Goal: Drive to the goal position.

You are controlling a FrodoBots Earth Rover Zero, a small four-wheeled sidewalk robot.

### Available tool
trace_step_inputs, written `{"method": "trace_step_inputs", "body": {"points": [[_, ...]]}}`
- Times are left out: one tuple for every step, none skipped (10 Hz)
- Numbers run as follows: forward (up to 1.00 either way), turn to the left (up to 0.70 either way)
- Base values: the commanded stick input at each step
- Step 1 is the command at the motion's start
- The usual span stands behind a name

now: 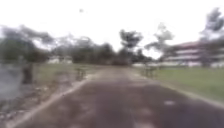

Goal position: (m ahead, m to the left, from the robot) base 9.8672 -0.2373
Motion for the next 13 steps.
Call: {"method": "trace_step_inputs", "body": {"points": [[0.7,0.0],[0.7,0.0],[0.7,0.0],[0.7,0.0],[0.7,0.0],[0.7,0.0],[0.7,0.0],[0.7,0.0],[0.7,0.0],[0.7,0.0],[0.7,0.0],[0.7,0.0],[0.7,0.0]]}}
